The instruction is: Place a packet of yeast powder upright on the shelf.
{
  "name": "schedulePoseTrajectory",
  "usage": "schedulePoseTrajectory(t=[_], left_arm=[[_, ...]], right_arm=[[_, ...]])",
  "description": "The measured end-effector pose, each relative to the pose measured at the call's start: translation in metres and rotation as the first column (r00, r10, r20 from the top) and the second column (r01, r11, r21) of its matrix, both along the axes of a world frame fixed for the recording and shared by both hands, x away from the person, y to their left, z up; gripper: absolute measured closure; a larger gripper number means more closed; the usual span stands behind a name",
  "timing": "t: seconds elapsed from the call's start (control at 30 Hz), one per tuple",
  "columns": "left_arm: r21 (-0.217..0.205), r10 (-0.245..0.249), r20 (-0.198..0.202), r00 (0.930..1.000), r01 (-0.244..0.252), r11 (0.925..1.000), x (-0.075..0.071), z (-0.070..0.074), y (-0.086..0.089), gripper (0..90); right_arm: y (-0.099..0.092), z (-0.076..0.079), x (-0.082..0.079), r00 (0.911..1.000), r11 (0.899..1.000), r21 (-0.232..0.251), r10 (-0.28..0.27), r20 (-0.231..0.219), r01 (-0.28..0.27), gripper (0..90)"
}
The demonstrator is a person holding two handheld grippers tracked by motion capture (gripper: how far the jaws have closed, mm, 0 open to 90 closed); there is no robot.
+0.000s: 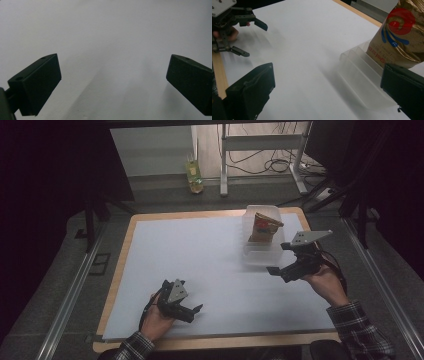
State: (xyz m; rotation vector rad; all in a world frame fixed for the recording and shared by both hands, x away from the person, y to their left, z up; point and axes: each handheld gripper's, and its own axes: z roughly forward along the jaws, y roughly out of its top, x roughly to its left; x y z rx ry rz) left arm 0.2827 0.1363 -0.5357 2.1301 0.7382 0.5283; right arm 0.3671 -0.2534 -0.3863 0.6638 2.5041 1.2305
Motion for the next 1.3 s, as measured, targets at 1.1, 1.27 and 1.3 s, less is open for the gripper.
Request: schedulePoseTrajectory(t=[1.1,1.27,1.3], left_arm=[[-0.001,0.003,-0.003,1.0000,-0.003,1.0000,0.000,0.000,0.001,0.0],[-0.005,0.006,-0.002,1.0000,-0.006,1.0000,0.000,0.001,0.002,0.0],[-0.007,0.008,-0.003,1.0000,-0.008,0.9999,0.000,0.001,0.002,0.0]], right_arm=[[0.008,-0.033,-0.032,0.9994,1.000,0.005,0.027,-0.020,-0.027,0.0],[0.011,-0.041,-0.036,0.9990,0.999,0.019,0.027,-0.035,-0.027,0.0],[0.012,-0.043,-0.036,0.9988,0.999,0.021,0.030,-0.039,-0.030,0.0]])
